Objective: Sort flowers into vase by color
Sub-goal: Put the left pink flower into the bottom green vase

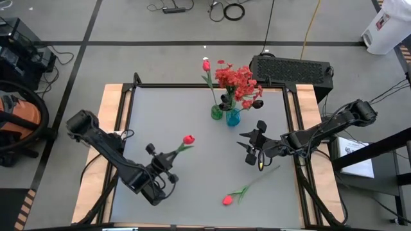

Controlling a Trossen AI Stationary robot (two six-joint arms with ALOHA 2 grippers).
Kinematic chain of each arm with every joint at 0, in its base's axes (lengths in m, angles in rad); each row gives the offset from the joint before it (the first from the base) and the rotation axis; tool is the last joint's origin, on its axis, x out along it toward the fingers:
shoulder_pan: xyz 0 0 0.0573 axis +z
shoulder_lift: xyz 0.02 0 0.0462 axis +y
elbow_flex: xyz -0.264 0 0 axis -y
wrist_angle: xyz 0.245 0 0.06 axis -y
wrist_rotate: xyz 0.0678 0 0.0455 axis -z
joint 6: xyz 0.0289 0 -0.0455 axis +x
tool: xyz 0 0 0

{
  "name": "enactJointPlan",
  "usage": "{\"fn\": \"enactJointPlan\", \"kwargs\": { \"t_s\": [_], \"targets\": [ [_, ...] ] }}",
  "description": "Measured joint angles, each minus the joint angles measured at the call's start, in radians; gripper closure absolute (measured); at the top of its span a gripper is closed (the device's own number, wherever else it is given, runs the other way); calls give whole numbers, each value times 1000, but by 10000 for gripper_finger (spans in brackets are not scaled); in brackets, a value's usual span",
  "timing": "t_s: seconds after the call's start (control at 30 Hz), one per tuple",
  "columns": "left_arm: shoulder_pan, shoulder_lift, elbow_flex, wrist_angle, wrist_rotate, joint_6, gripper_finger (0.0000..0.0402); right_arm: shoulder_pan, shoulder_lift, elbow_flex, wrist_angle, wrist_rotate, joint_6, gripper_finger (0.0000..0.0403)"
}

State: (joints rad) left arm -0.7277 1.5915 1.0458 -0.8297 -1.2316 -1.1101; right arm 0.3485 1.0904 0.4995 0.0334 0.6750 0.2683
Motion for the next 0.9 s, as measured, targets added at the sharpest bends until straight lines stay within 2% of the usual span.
{"fn": "enactJointPlan", "kwargs": {
  "t_s": [0.17,0.27,0.47,0.77,0.9],
  "targets": [
    [5,-31,0,-76,-142,-9,384,0,0,0,0,0,0,243],
    [21,-43,0,-106,-191,-12,384,0,0,0,0,0,0,243],
    [78,-53,0,-227,-206,-106,384,0,0,0,0,0,0,243],
    [167,-54,-48,-457,-232,-373,384,0,0,0,0,0,0,243],
    [209,-54,-87,-474,-284,-449,384,0,0,0,0,0,0,243]
  ]
}}
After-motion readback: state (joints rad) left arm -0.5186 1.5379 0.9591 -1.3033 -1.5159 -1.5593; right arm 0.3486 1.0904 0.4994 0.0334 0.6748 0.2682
